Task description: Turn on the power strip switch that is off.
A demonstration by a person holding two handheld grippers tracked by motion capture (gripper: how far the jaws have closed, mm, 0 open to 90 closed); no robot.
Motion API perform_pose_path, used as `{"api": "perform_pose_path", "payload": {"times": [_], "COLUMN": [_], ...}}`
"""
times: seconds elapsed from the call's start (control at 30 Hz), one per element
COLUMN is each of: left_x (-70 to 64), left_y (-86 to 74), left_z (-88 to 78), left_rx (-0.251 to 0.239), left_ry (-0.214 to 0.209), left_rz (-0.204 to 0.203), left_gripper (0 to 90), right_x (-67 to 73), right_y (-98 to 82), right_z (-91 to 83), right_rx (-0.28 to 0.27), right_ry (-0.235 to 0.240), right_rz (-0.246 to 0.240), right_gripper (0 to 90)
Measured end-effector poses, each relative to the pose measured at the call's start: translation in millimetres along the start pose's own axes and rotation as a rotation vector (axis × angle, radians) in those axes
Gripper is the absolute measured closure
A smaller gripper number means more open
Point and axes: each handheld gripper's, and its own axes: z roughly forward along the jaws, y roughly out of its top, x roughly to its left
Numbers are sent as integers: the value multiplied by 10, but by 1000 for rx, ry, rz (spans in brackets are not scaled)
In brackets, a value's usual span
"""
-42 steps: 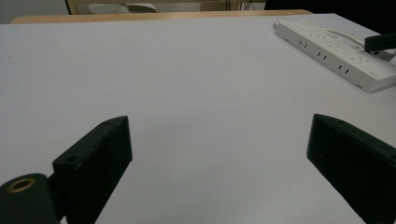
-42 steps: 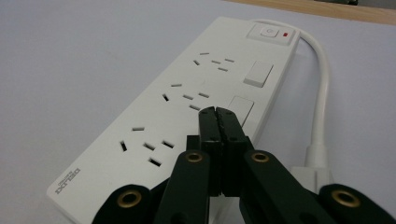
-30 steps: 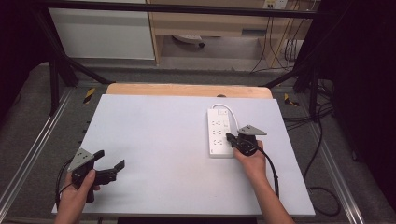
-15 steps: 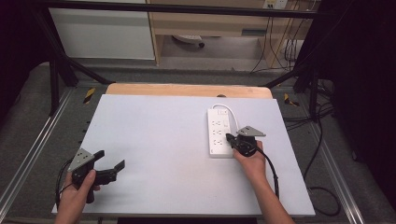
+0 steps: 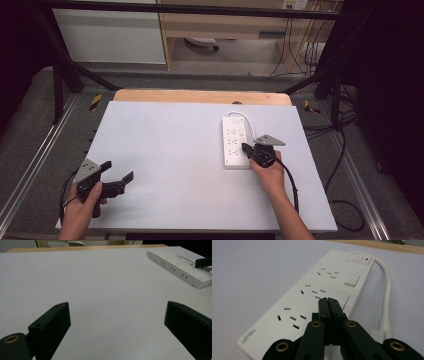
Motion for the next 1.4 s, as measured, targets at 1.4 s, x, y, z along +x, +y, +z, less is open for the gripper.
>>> {"api": "perform_pose_path", "payload": {"times": [1.4], "left_x": [0], "left_y": [-2], "left_z": [5], "left_rx": [2], "left_ry": [-3], "left_rz": [0], "left_gripper": [65], "right_x": [25], "right_y": [164], "right_z": [-138], "right_rx": [-38], "right_ry": [29], "right_rz": [17], "right_gripper": [823]}}
